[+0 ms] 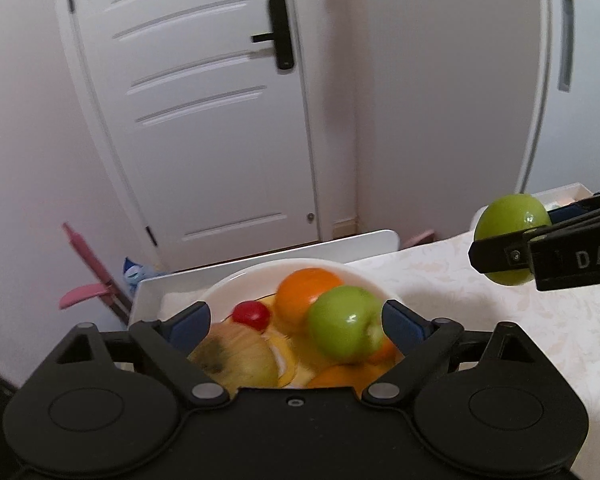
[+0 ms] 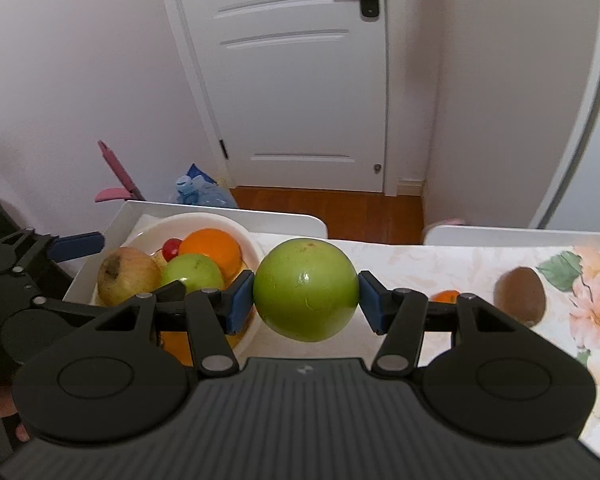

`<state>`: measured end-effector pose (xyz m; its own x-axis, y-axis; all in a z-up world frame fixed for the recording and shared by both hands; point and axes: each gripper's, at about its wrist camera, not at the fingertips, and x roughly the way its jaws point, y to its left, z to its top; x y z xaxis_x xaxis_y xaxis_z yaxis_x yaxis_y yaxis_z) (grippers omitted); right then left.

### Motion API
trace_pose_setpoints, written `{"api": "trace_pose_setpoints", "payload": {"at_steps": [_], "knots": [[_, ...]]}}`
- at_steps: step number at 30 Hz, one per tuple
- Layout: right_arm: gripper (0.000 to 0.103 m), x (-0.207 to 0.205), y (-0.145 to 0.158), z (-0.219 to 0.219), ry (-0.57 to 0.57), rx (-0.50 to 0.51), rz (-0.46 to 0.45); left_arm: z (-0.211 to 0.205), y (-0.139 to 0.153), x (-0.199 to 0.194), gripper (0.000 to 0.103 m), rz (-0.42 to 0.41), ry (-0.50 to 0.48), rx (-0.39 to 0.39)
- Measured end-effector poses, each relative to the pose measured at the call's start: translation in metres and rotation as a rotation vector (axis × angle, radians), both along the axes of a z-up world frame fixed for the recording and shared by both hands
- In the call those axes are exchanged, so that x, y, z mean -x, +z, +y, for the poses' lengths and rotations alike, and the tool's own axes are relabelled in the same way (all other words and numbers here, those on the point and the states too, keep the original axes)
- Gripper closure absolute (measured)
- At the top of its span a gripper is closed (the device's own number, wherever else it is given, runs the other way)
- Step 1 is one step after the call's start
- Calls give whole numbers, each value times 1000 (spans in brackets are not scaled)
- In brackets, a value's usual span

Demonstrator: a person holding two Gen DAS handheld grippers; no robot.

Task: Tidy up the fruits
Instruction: 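Carry both green apples over the duck bowl with both tools, then open both tools to drop the green apples into the bowl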

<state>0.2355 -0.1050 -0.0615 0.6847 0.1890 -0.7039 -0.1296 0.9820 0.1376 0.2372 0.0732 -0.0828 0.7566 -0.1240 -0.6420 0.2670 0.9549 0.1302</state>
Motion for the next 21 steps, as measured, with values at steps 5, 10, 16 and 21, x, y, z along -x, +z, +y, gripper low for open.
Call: {"api": "trace_pose_setpoints", "payload": {"at_steps": [5, 10, 16, 21], "knots": [[32, -8, 5, 14, 64, 1, -13, 20, 8, 9, 8, -10, 70, 27], [32, -20, 10, 36, 144, -1, -35, 41, 14, 20, 8, -19, 139, 38], [32, -43, 11, 74, 249, 3, -51, 65, 17, 32, 8, -22, 215, 45], [32, -68, 1, 108, 313, 4, -39, 80, 16, 38, 8, -17, 253, 44]]}}
